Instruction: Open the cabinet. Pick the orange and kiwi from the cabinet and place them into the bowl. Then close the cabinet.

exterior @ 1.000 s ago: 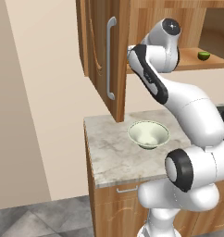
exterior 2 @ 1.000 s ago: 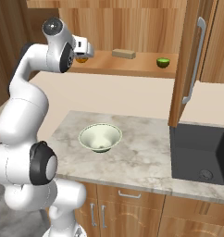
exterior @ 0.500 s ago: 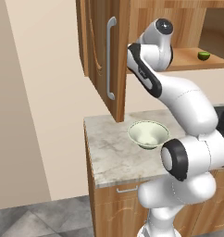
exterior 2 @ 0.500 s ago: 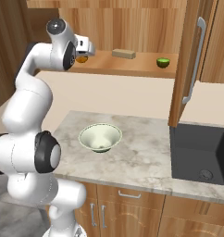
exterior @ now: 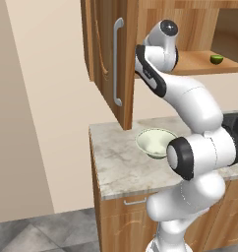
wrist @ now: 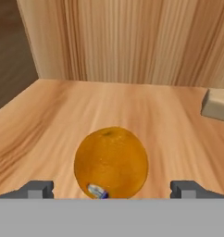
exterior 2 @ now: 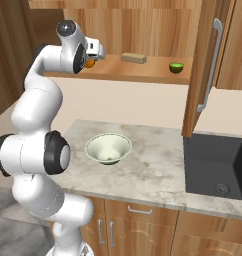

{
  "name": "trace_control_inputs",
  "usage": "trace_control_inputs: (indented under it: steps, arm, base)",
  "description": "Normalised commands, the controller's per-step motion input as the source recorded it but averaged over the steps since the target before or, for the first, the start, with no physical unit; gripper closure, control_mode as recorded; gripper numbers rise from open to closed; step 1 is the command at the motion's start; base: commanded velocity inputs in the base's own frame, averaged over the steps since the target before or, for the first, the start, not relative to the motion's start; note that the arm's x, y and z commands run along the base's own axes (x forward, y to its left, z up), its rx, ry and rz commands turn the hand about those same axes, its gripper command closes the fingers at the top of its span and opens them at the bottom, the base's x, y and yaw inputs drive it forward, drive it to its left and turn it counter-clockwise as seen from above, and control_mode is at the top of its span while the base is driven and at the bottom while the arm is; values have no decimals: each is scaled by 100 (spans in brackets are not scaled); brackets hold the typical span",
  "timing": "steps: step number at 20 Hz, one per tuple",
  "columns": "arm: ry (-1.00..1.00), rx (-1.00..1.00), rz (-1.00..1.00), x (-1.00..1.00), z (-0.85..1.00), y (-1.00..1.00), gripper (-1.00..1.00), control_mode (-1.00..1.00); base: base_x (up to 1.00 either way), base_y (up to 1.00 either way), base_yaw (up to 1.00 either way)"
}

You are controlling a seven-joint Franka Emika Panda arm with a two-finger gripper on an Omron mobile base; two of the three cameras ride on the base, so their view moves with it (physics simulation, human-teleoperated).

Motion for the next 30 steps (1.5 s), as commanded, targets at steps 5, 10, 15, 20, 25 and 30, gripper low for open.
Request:
trace_control_inputs:
  steps: [5,10,15,20,25,30]
  arm:
    - [0,0,0,30,-6,0,-100,-100]
    - [1,0,-1,26,-4,0,-100,-100]
    - [1,0,-2,19,-11,2,-100,-100]
    - [2,0,-2,10,-8,0,-100,-100]
    - [4,0,-2,5,-12,0,100,-100]
    - [2,0,-1,0,-4,0,100,-100]
  base:
    - [0,0,0]
    - [0,0,0]
    - [0,0,0]
    - [0,0,0]
    - [0,0,0]
    - [0,0,0]
